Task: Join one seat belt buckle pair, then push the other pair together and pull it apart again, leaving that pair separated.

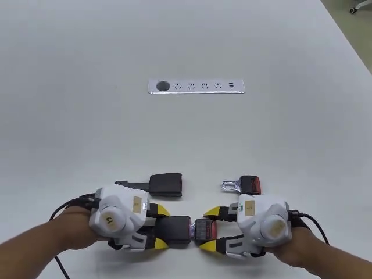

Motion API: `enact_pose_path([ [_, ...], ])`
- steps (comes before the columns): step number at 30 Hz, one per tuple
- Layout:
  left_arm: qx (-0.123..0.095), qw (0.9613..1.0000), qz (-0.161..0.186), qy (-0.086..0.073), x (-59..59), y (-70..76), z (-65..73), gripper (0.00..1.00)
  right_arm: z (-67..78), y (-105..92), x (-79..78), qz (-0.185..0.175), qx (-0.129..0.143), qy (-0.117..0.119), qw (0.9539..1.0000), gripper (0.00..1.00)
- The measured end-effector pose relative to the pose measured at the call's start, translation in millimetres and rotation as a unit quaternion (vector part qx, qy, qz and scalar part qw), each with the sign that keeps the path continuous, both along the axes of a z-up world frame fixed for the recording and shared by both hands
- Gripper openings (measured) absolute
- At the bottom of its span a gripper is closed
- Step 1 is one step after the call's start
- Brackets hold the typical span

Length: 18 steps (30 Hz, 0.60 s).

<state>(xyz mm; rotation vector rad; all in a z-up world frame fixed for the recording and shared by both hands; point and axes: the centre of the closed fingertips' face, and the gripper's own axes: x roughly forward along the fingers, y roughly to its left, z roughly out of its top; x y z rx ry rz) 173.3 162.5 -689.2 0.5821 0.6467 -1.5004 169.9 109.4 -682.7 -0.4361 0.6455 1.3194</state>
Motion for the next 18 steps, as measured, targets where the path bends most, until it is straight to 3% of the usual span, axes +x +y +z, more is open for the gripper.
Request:
enact_pose_path([
  [4, 0.010, 0.9999, 0.000, -0.003, 0.3, 0.1, -0.2, 0.37, -1.6, -2.0, -1.6, -0.005, -0.008, 0.004, 1.0000, 0.38],
  [6, 0.011, 0.9999, 0.004, -0.006, 1.3, -0.4, 1.6, 0.42, 1.1, -0.5, -3.2, -0.016, 0.002, 0.015, 0.9998, 0.45],
  [9, -0.005, 0.9998, 0.018, 0.004, 2.4, -3.0, 8.4, 0.55, 5.9, 0.6, 0.7, -0.025, 0.013, 0.008, 0.9996, 0.61],
  [12, -0.017, 0.9993, 0.034, 0.006, 6.5, -4.8, 14.2, 0.64, 9.8, 1.0, 4.1, -0.037, 0.017, 0.008, 0.9991, 0.70],
  [14, -0.026, 0.9985, 0.046, 0.012, 9.6, -5.8, 20.0, 0.70, 12.0, 0.6, 5.6, -0.044, 0.021, 0.009, 0.9988, 0.72],
  [18, -0.032, 0.9982, 0.050, 0.003, 14.6, -5.0, 28.8, 0.70, 17.0, -1.6, 7.1, -0.048, 0.026, 0.003, 0.9985, 0.72],
])
